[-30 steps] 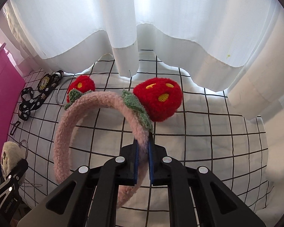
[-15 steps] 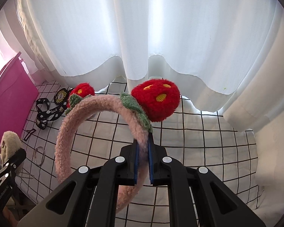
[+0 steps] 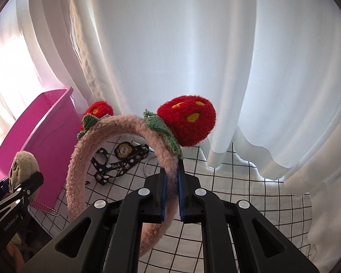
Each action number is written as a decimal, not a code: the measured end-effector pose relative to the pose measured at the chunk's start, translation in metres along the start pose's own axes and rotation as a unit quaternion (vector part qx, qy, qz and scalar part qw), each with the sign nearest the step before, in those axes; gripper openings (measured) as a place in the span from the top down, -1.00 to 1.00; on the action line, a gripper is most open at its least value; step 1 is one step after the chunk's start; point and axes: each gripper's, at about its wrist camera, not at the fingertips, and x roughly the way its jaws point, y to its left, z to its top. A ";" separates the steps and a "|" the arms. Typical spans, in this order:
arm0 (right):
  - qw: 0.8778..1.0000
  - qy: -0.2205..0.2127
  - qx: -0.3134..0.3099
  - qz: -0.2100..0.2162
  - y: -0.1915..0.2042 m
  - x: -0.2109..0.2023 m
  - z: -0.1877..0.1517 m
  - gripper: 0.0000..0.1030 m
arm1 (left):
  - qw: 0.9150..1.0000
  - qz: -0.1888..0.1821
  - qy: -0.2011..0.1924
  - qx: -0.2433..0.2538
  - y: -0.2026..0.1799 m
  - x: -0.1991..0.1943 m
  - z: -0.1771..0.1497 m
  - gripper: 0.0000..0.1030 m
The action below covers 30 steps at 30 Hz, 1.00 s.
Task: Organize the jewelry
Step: 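Lift both items over the pink tub and open both tools to release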
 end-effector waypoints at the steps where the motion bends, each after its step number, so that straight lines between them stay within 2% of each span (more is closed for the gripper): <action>1: 1.000 -0.006 -0.006 0.005 0.008 -0.002 0.006 0.84 | 1.000 0.005 -0.008 -0.004 0.007 -0.004 0.005 0.01; 10: 0.995 -0.046 -0.065 0.067 0.104 -0.009 0.058 0.84 | 0.996 0.048 -0.048 -0.055 0.088 -0.029 0.043 0.00; 15: 0.988 -0.050 -0.102 0.106 0.169 0.004 0.081 0.84 | 0.991 0.087 -0.055 -0.084 0.144 -0.015 0.051 0.00; 24: 0.975 -0.012 -0.162 0.153 0.277 0.055 0.098 0.84 | 0.979 0.149 -0.024 -0.138 0.227 0.026 0.041 0.00; 30: 0.968 0.043 -0.188 0.159 0.320 0.098 0.096 0.83 | 0.976 0.148 0.009 -0.157 0.258 0.061 0.038 -0.01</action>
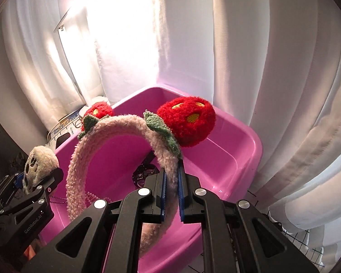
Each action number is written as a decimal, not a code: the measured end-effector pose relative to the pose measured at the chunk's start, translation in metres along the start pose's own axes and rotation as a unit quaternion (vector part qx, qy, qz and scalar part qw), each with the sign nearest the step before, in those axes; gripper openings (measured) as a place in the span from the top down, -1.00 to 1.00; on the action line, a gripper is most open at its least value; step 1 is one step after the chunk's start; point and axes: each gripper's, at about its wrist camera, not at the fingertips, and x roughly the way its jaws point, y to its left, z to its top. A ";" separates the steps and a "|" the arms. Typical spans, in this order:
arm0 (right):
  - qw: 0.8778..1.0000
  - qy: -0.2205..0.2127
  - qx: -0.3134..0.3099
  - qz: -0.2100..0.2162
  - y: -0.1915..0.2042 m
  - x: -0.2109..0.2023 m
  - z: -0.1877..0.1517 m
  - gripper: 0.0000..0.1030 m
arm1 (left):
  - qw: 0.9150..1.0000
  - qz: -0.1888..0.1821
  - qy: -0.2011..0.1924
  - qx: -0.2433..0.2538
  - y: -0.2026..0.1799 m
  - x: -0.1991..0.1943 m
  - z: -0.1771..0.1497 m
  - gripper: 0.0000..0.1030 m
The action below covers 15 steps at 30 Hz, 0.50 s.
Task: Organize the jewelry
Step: 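Lift both items over the pink tub and open both tools to release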
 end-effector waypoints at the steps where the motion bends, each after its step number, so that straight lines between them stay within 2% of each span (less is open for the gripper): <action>1: 1.000 0.008 -0.005 -0.005 0.004 0.008 0.003 0.83 | 1.000 0.001 0.005 -0.002 0.001 0.004 0.000 -0.01; 9: 0.998 0.060 -0.011 -0.018 0.004 0.039 0.012 0.79 | 0.999 -0.004 0.038 -0.017 0.007 0.029 0.001 -0.08; 11: 0.998 0.065 -0.015 -0.023 0.006 0.043 0.014 0.61 | 0.999 -0.013 0.045 -0.021 0.008 0.031 0.002 -0.16; 13: 0.998 0.057 -0.020 -0.023 0.009 0.042 0.017 -0.07 | 0.999 -0.012 0.045 -0.022 0.009 0.032 0.004 -0.23; 15: 0.998 0.045 -0.032 -0.035 0.012 0.036 0.019 -0.13 | 0.999 -0.016 0.047 -0.022 0.008 0.032 0.004 -0.45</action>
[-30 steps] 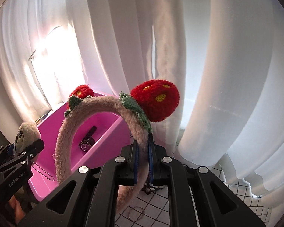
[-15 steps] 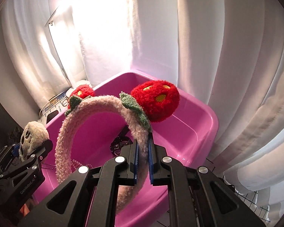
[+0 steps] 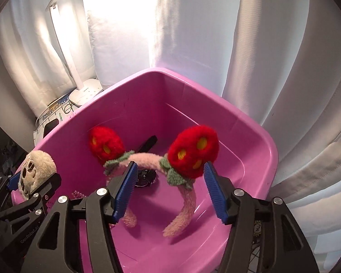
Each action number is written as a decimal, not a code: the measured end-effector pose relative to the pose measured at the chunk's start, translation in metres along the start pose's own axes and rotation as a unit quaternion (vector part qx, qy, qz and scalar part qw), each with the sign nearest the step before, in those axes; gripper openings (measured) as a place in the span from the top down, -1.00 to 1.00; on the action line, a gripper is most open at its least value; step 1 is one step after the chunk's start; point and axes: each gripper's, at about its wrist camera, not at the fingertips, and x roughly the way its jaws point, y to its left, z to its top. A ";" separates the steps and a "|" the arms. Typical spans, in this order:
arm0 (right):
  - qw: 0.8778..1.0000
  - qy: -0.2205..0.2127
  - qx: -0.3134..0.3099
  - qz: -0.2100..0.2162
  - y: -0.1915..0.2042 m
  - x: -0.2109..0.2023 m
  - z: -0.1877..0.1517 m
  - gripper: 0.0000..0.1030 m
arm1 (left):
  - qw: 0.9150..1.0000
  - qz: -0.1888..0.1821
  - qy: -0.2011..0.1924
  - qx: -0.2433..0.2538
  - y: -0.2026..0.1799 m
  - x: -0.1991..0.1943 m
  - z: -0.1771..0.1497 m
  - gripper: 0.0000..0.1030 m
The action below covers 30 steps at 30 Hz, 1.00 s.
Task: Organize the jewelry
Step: 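Lift both items over the pink tub and open both tools to release, then move both tools back toward the silver bangles on the table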
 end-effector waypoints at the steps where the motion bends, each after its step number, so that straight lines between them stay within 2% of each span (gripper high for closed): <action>1: 1.000 -0.003 -0.005 -0.005 0.002 -0.001 0.001 -0.13 | 1.000 0.001 0.000 -0.001 0.000 0.000 0.000 -0.52; 5: 1.000 -0.004 -0.005 0.000 0.003 -0.005 0.003 -0.14 | 1.000 0.003 -0.005 -0.001 0.001 -0.004 -0.001 -0.68; 12: 1.000 -0.015 0.002 0.012 -0.004 -0.019 0.000 -0.14 | 1.000 0.002 -0.012 -0.010 0.005 -0.015 -0.002 -0.69; 17: 0.999 -0.037 0.025 0.029 -0.023 -0.049 -0.014 -0.14 | 1.000 -0.002 -0.026 -0.010 -0.001 -0.034 -0.006 -0.69; 24: 0.995 -0.058 0.068 0.035 -0.068 -0.099 -0.068 -0.14 | 0.999 -0.031 -0.038 0.005 -0.029 -0.070 -0.028 -0.69; 30: 0.991 -0.058 0.118 0.008 -0.117 -0.133 -0.132 -0.14 | 0.996 -0.078 -0.045 0.027 -0.063 -0.103 -0.057 -0.73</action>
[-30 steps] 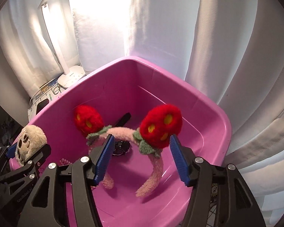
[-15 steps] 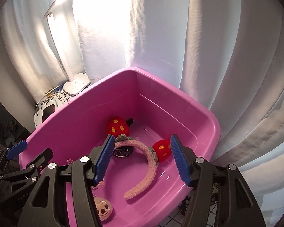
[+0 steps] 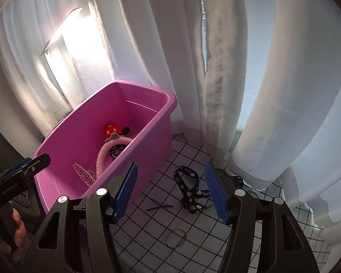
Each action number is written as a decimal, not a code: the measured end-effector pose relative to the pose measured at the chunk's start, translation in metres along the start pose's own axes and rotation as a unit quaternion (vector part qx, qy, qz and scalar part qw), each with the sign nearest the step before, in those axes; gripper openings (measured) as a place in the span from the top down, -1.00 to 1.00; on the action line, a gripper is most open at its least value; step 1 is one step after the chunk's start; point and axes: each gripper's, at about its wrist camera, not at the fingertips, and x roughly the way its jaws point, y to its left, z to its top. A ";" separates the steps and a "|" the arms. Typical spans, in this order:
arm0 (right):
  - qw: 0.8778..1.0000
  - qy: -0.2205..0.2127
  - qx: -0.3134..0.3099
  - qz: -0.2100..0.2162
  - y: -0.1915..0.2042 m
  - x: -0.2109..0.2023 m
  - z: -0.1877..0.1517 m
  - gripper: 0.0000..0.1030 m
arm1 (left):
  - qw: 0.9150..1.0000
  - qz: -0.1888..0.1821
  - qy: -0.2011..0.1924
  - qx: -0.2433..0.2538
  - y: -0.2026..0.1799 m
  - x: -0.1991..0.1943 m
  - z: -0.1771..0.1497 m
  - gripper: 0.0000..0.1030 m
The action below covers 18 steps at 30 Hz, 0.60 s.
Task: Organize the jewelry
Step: 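Move both tools back toward the silver bangles on the table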
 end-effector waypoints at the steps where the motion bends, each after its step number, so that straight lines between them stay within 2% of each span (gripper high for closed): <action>1: 1.000 0.000 0.008 -0.006 -0.011 -0.006 -0.009 -0.14 | 1.000 -0.009 0.000 0.004 -0.006 -0.004 -0.005 -0.73; 9: 0.996 0.028 0.062 -0.054 -0.089 -0.026 -0.073 -0.14 | 0.997 -0.055 0.017 0.043 -0.057 -0.021 -0.052 -0.74; 13: 0.995 0.046 0.079 -0.052 -0.113 -0.018 -0.099 -0.14 | 0.996 -0.064 0.030 0.061 -0.080 -0.021 -0.073 -0.74; 18: 0.994 0.067 0.076 -0.040 -0.129 0.005 -0.120 -0.14 | 0.993 -0.064 0.073 0.070 -0.105 -0.008 -0.106 -0.74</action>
